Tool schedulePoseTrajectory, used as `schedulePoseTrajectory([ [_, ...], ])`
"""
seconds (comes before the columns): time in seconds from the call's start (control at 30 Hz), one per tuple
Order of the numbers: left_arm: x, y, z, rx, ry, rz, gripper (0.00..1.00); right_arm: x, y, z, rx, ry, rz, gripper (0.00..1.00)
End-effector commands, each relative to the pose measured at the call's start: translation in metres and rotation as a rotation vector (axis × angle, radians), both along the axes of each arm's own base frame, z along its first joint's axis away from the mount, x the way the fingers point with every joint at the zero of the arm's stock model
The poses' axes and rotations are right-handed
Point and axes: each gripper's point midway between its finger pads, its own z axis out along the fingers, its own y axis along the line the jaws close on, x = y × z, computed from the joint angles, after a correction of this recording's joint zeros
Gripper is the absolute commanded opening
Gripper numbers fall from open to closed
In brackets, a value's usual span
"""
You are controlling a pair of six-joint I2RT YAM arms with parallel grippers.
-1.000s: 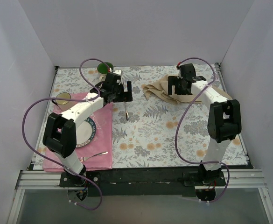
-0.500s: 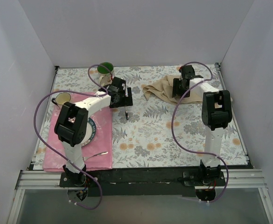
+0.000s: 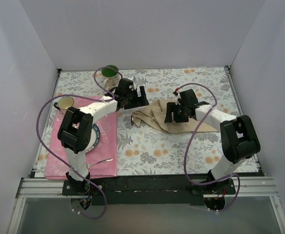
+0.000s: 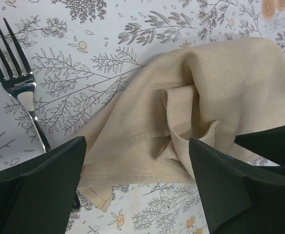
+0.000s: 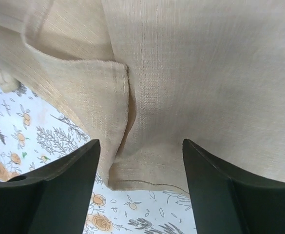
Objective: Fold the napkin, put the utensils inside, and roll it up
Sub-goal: Move the napkin to the centre of the board
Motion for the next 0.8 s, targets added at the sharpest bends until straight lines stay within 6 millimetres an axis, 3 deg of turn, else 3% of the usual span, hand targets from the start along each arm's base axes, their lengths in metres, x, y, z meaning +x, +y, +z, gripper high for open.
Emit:
schedulePoseTrajectory([
  [0.0, -0.004, -0.004, 0.021, -0.041, -0.035, -0.006, 0.87, 0.035, 0.002, 0.048, 0.015, -0.192, 0.050, 0.78],
  [0.03, -0.005, -0.002, 0.021, -0.034, -0.036, -0.003, 0.87, 0.041, 0.010, 0.059, 0.022, -0.219, 0.074, 0.78],
  [0.13, -0.008, 0.001, 0.021, -0.019, -0.040, -0.010, 0.88, 0.046, 0.035, 0.065, -0.012, -0.277, 0.173, 0.78],
  [0.2, -0.008, 0.001, 0.016, 0.001, -0.030, -0.025, 0.88, 0.052, 0.045, 0.056, -0.019, -0.276, 0.213, 0.77],
  [0.23, -0.006, 0.002, 0.004, 0.026, -0.003, -0.027, 0.87, 0.055, 0.046, 0.052, -0.030, -0.268, 0.218, 0.74],
  [0.37, -0.008, 0.001, -0.008, 0.056, 0.047, -0.044, 0.80, 0.072, 0.051, 0.046, -0.075, -0.279, 0.233, 0.68],
  [0.43, -0.010, 0.000, -0.013, 0.062, 0.059, -0.050, 0.75, 0.071, 0.054, 0.043, -0.075, -0.273, 0.254, 0.67],
  [0.67, -0.011, 0.001, -0.030, 0.089, 0.084, -0.047, 0.73, 0.064, 0.060, 0.027, -0.108, -0.274, 0.320, 0.68],
  [0.77, -0.007, -0.001, -0.028, 0.086, 0.076, -0.044, 0.60, 0.063, 0.061, 0.024, -0.109, -0.254, 0.325, 0.53],
])
